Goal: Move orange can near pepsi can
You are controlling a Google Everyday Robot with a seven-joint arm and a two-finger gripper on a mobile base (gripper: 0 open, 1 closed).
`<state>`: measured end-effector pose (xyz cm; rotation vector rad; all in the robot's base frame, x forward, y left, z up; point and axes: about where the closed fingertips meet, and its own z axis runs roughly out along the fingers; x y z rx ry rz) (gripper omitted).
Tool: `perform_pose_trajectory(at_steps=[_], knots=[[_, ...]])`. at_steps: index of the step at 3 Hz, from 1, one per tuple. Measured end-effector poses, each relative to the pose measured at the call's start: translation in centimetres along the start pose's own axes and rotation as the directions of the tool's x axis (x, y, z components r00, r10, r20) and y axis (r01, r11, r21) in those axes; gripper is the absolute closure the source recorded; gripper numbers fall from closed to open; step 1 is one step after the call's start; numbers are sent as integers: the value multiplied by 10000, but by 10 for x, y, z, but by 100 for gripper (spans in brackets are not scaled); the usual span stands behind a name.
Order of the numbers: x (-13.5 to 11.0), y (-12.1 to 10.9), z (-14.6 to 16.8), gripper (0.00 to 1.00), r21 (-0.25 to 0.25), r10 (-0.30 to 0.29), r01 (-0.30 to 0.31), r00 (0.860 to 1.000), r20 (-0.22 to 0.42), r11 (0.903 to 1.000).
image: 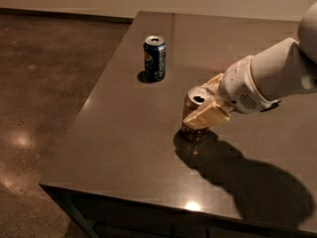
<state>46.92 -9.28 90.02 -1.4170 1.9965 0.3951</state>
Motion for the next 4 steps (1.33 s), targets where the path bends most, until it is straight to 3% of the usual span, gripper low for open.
perform_pose_trajectory(at_steps=[1,2,4], knots=[[-10,-17,0,87,280,174,-172,9998,-72,9995],[-28,-41,12,100,524,526,-527,9986,18,9972],[-49,-82,47,100,518,1136,-1146,9933,218,9921]])
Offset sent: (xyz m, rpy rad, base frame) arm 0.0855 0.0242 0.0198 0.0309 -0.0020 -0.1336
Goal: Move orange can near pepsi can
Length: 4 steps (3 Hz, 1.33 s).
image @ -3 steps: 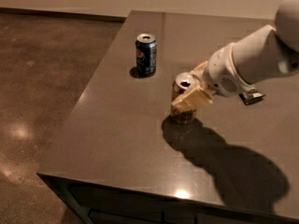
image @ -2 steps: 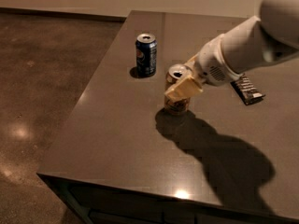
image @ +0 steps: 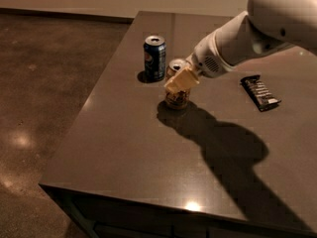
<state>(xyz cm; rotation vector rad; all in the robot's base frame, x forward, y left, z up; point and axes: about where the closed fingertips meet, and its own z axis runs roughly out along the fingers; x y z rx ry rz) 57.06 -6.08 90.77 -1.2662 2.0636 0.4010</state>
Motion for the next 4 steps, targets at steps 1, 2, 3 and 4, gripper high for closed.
perform_pose_trajectory(at_steps=[1,2,3,4], knots=[[-5,-18,13,100,188,265,-270,9993,277,9995],[-13,-32,23,82,401,342,-358,9986,403,9986],[-20,-42,30,60,473,254,-269,9991,327,9985],[-26,-49,38,36,413,62,-68,9999,155,9991]])
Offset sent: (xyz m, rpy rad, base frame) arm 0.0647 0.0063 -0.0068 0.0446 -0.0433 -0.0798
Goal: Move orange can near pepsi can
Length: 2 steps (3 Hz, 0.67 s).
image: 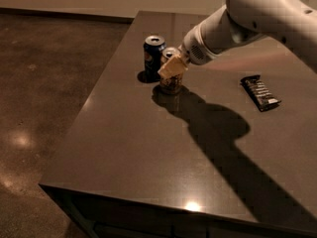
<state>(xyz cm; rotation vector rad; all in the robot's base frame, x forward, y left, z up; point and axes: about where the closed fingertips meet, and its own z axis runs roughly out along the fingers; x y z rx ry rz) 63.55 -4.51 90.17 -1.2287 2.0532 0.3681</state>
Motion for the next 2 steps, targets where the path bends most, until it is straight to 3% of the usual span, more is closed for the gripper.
perform_pose_trajectory(at_steps=[1,2], knots=[[-1,1,1,13,-27,-12,12,10000,2,10000],[-1,3,3,0,-59,-29,29,10000,-4,10000]])
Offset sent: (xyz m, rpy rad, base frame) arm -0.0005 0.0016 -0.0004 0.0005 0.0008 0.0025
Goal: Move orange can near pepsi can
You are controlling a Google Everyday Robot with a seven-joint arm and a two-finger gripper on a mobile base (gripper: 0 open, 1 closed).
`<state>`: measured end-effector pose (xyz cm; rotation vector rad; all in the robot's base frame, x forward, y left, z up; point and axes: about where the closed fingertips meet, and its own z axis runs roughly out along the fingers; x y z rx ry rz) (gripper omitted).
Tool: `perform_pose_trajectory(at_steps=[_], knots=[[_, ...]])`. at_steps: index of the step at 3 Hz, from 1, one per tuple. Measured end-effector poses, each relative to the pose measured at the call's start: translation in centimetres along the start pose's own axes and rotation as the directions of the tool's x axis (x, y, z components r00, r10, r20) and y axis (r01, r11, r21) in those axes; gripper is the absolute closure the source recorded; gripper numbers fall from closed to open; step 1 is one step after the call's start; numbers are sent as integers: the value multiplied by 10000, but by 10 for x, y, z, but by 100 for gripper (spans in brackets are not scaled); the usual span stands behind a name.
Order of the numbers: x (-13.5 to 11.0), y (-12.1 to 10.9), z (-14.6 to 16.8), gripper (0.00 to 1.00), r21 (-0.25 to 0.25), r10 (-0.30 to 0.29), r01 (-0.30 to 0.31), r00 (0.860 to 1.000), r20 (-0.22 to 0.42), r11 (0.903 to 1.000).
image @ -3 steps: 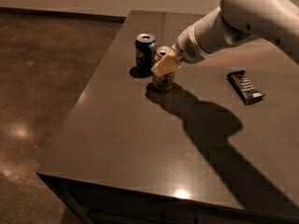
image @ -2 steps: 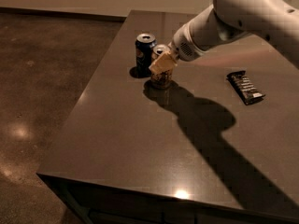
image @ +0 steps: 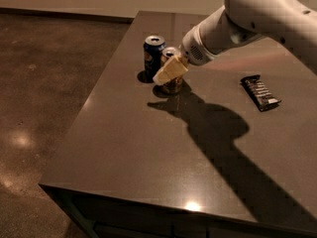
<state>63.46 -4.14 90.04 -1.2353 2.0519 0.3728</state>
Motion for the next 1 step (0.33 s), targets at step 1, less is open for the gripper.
perform_pose_trajectory(at_steps=[1], knots=[[0,0,0,0,-1,-1,1,10000,0,10000]])
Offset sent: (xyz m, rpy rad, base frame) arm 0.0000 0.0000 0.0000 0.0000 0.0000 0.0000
